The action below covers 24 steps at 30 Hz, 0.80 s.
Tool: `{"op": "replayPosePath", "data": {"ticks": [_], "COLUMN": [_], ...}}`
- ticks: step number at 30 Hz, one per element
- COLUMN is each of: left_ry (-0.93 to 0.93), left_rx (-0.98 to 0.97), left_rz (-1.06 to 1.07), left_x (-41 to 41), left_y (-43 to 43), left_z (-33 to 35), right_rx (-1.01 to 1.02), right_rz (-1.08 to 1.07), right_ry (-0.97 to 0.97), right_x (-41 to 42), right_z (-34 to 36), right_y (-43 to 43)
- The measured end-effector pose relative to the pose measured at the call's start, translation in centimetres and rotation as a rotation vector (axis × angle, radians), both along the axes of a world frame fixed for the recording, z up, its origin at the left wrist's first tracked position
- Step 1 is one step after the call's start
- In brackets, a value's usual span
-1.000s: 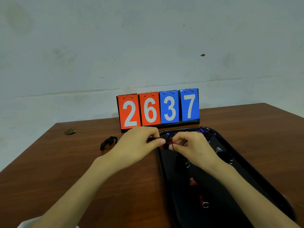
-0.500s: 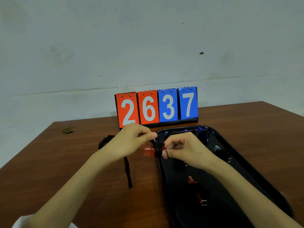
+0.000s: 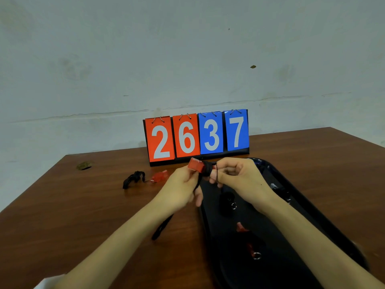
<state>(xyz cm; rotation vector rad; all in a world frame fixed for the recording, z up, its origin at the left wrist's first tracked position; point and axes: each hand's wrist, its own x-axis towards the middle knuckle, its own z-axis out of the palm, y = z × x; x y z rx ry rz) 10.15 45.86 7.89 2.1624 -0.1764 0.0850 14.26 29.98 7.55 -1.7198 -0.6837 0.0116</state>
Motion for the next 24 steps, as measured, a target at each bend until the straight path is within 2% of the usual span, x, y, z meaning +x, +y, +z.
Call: {"op": "replayPosePath", "data": {"ticks": [3,5,8,13,19,24], "left_ry": [-0.042,-0.034,-0.038,-0.186,-0.164,-0.096], "left_rx": [-0.124,-0.127,0.058,0.321,0.386,0.327], "left_rz": [0.062,0.076,0.044,0.089,0.060,-0.033], "left_x": [0.3,0.5,0.4,0.0,-0.1,0.2], "left_y": [-0.2,-0.2,-0.3,0.3,1.7,2.8], "left_z": [-0.9,-1.3,-1.4,-0.5,1.5,2.2], "right_rx": [0.015,0.029,-0.020,-0.217,-0.425,-0.477], "right_rz": [-0.115,-0.198,-0.308,-0.423,-0.259,-0.039], "right_ry": [0.022,0.057,0.040,-0.141,-0.234,-0.202], "right_x": [0.3,0.8,1.2,1.1,0.7,0.3], "right_z": [-0.3,-0.4,-0.7,-1.3,-1.4,-0.9], "right_y": [0.1,-0.1,-0.3,-0.1,0.0,0.1]}}
